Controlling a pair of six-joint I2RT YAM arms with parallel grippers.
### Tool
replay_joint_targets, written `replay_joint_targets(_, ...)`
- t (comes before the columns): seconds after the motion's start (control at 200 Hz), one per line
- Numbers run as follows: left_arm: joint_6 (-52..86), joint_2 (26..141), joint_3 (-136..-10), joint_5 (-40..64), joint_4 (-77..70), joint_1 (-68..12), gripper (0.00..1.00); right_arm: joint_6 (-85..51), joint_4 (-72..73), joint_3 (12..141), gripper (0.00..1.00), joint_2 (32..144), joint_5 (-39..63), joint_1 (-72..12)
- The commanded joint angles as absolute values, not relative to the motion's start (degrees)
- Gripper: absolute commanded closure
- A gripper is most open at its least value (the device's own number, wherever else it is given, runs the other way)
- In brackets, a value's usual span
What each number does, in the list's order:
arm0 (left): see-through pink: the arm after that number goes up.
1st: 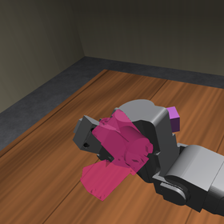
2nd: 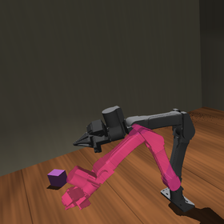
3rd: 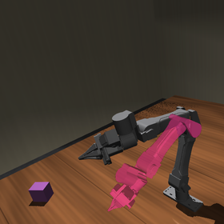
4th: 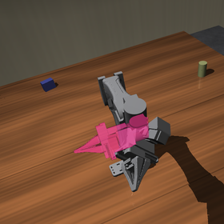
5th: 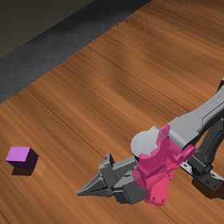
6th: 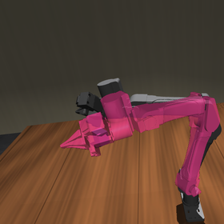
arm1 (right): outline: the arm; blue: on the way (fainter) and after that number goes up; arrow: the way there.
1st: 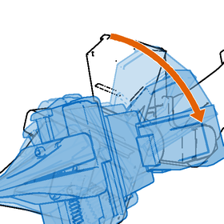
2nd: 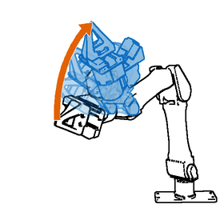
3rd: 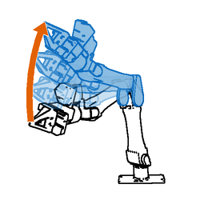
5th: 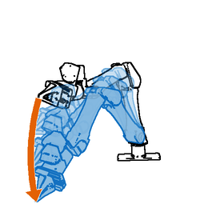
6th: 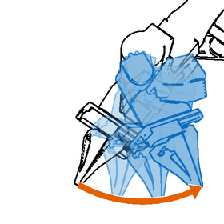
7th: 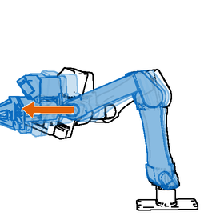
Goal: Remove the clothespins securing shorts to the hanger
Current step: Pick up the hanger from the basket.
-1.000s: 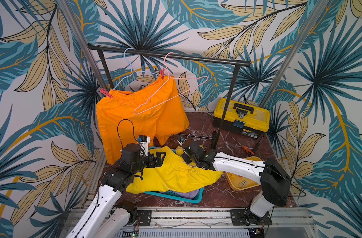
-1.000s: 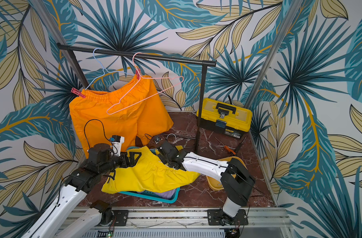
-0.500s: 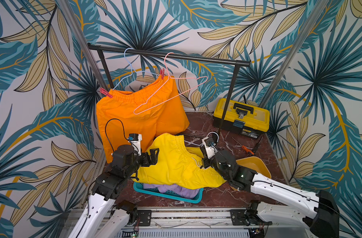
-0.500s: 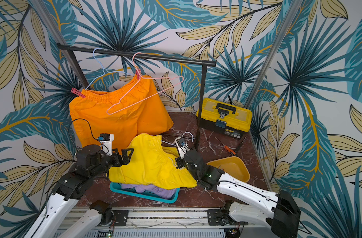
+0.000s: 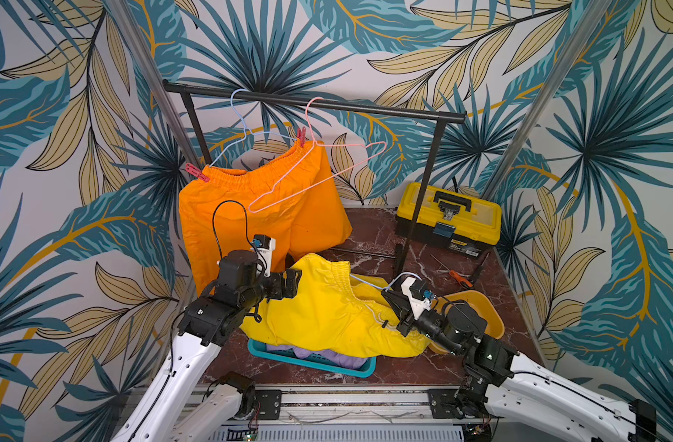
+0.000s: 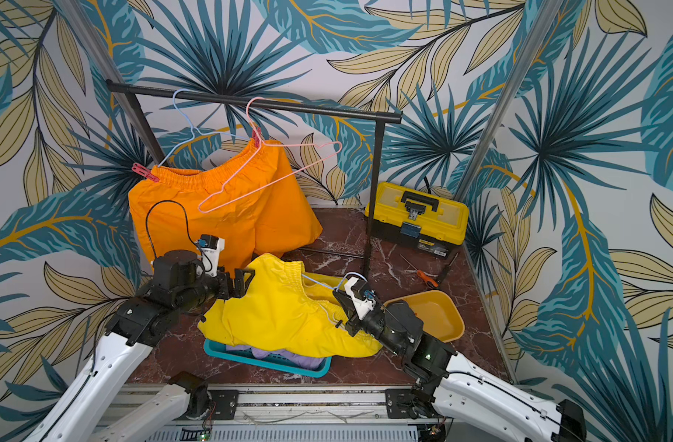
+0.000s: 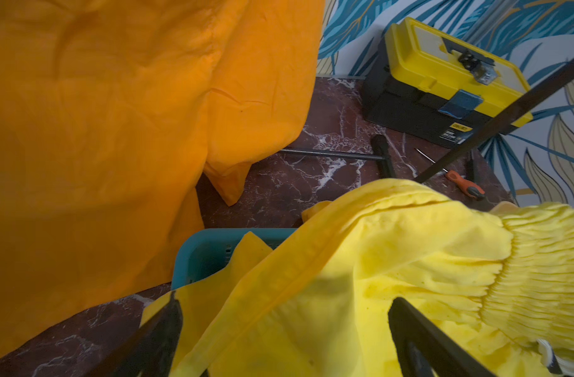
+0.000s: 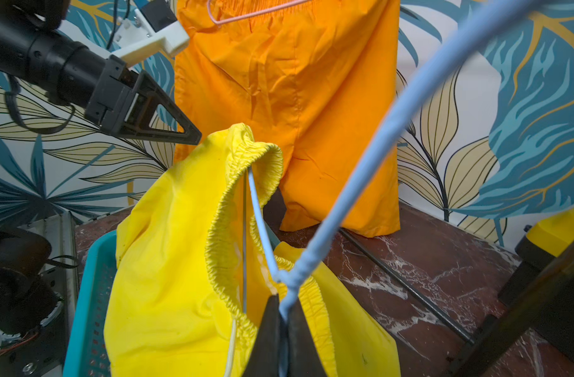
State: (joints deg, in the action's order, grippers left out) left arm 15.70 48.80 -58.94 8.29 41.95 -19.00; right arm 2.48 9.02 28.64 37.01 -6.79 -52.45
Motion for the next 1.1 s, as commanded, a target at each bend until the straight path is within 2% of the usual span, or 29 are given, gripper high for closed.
replay_joint_targets(0.0, 12.3, 48.8, -62.8, 17.1, 41.7, -18.6, 0.0, 4.0, 8.5, 26.8, 1.0, 35.4, -4.6, -52.6)
replay_joint_targets(0.12, 11.4, 49.8, -62.8, 24.8, 41.7, -18.6, 0.0, 3.6, 9.6, 26.1, 1.0, 35.1, -4.8, -52.6)
replay_joint_targets(0.205, 11.0, 49.5, -61.2, 25.6, 41.7, -18.6, 0.0, 3.5, 10.1, 26.1, 1.0, 35.2, -4.7, -52.6)
replay_joint_targets(0.421, 10.3, 49.6, -57.7, 17.5, 42.2, -18.6, 0.0, 3.5, 10.8, 26.6, 1.0, 35.3, -3.1, -52.6)
replay_joint_targets(0.671, 8.8, 52.9, -57.8, 12.7, 42.1, -18.6, 0.01, 3.1, 10.2, 26.9, 1.0, 33.7, -1.0, -52.6)
replay_joint_targets(0.851, 7.8, 56.0, -59.3, 16.6, 41.3, -18.6, 0.0, 3.2, 10.3, 26.3, 1.0, 32.9, -0.6, -52.6)
replay_joint_targets(0.976, 7.8, 55.8, -58.3, 29.8, 36.3, -18.6, 0.14, 2.9, 10.9, 26.0, 1.0, 32.9, -0.6, -52.6)
replay_joint_targets(1.011, 8.9, 55.5, -58.0, 31.7, 34.9, -18.6, 0.23, 2.8, 11.0, 26.0, 1.0, 33.0, -0.7, -52.6)
replay_joint_targets(1.056, 9.5, 55.4, -57.9, 33.0, 34.3, -18.6, 0.39, 2.9, 11.0, 26.1, 1.0, 33.1, -0.9, -52.6)
replay_joint_targets(1.096, 9.9, 55.3, -58.0, 33.6, 34.3, -18.6, 0.57, 2.9, 10.9, 26.1, 1.0, 33.2, -1.0, -52.6)
